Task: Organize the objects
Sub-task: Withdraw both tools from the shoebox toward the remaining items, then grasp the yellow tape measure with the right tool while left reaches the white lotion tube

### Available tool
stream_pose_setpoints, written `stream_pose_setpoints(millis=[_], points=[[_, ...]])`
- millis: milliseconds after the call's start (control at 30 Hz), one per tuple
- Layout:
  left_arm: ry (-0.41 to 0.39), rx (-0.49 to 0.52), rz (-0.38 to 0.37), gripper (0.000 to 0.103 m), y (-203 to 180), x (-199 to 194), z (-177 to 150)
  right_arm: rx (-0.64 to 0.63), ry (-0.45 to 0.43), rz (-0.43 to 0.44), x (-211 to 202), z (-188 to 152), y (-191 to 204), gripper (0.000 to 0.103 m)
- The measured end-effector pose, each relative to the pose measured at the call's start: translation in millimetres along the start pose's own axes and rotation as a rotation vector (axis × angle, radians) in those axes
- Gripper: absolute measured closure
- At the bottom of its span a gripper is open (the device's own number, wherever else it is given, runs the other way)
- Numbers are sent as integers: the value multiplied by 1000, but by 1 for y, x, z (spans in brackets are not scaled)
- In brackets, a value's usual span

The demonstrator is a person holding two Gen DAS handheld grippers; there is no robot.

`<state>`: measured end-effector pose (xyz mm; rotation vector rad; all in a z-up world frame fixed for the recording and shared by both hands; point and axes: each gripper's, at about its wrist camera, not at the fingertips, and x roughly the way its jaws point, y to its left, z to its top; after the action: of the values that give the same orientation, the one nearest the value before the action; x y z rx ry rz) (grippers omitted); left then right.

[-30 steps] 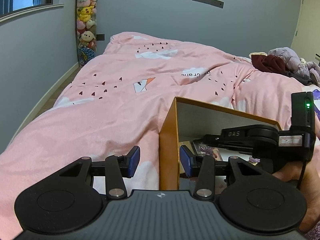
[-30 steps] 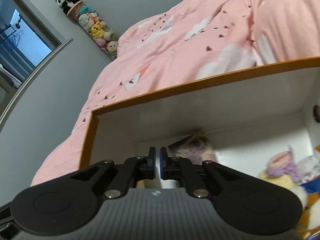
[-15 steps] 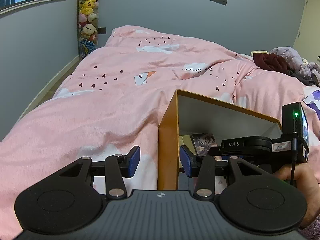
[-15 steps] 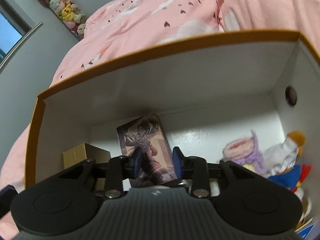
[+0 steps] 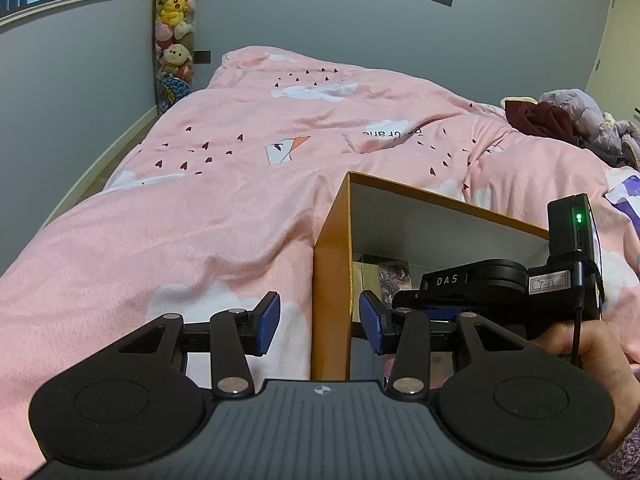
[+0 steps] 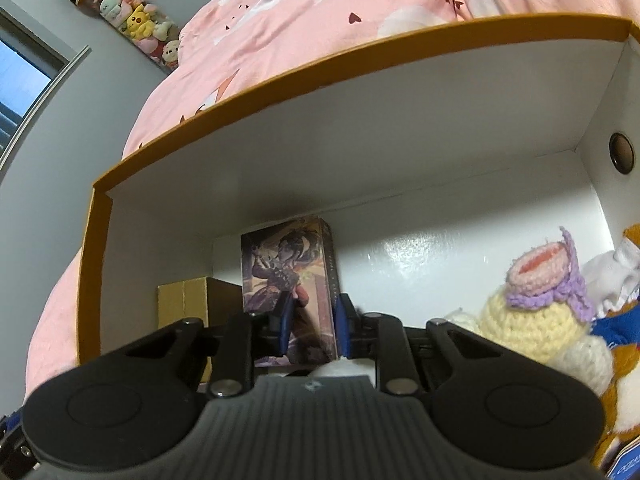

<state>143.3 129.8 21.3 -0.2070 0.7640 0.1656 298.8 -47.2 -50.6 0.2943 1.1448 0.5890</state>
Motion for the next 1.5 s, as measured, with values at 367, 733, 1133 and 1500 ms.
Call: stream_pose_setpoints(millis=[367,733,1133,1500], points=[[-18,7,-39,52,-10,-25,-6,-216,-87,-27,-50,-16,31,73],[-49,45,-142,52,-29,-71,-27,-482,-211,-12,-140,-75,37,70],[118,47,-336,52,-56,-58,-83,-503,-212,-163,-175,-155,-27,70],[449,7,-342,51,-81,3,-146,-549,-39,-343,-139,-188,-61,51]])
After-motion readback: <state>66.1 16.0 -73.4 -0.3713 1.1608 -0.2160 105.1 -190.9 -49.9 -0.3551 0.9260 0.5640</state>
